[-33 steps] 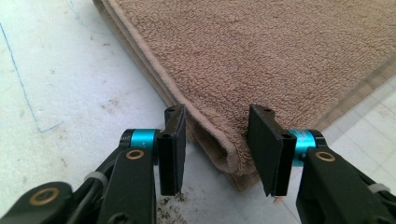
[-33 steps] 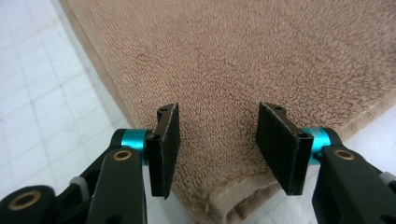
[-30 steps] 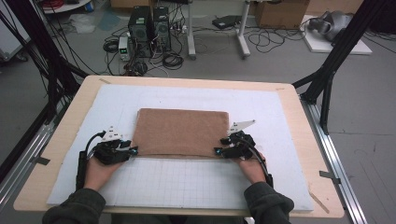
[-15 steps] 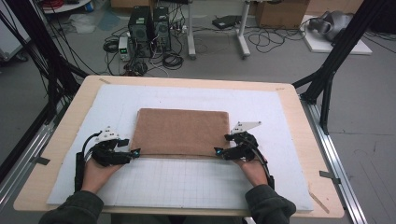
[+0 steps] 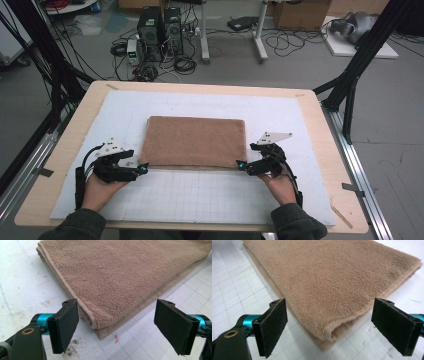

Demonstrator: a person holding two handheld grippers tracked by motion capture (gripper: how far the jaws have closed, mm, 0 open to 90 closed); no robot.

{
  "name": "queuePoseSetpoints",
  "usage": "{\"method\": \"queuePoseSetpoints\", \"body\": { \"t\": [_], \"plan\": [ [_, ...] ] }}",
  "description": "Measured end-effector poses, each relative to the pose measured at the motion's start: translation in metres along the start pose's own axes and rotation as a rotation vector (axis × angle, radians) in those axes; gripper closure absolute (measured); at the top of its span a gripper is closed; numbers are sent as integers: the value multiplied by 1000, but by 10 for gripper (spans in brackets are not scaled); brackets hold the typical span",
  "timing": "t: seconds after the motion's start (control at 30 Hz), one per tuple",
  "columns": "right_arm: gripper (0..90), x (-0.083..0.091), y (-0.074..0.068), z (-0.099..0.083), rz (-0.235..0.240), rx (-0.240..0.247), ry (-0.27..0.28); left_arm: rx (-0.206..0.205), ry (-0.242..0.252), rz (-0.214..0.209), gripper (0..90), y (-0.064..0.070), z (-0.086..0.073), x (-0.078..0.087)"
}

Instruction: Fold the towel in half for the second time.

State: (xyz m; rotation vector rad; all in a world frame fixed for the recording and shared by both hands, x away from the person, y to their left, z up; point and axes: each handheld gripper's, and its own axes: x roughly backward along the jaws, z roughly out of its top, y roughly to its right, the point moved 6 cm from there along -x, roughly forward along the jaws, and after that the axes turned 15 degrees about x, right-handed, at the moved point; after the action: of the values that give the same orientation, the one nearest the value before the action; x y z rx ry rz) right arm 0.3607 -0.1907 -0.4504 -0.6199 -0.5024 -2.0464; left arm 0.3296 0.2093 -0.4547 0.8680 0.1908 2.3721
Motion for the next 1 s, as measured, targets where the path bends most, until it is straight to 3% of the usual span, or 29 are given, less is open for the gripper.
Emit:
{"method": "queuePoseSetpoints", "body": {
  "t": [0.23,0.57,1.0],
  "plan": [
    [124,17,-2,-1,-13,4,33,3,-1,-2,190,-1,-4,9],
    [123,34,-6,-7,-22,18,35,-3,13,-1,174,-1,-6,19],
    [120,55,-12,-18,-29,2,61,-6,22,-7,145,2,-13,34]
  ]
}}
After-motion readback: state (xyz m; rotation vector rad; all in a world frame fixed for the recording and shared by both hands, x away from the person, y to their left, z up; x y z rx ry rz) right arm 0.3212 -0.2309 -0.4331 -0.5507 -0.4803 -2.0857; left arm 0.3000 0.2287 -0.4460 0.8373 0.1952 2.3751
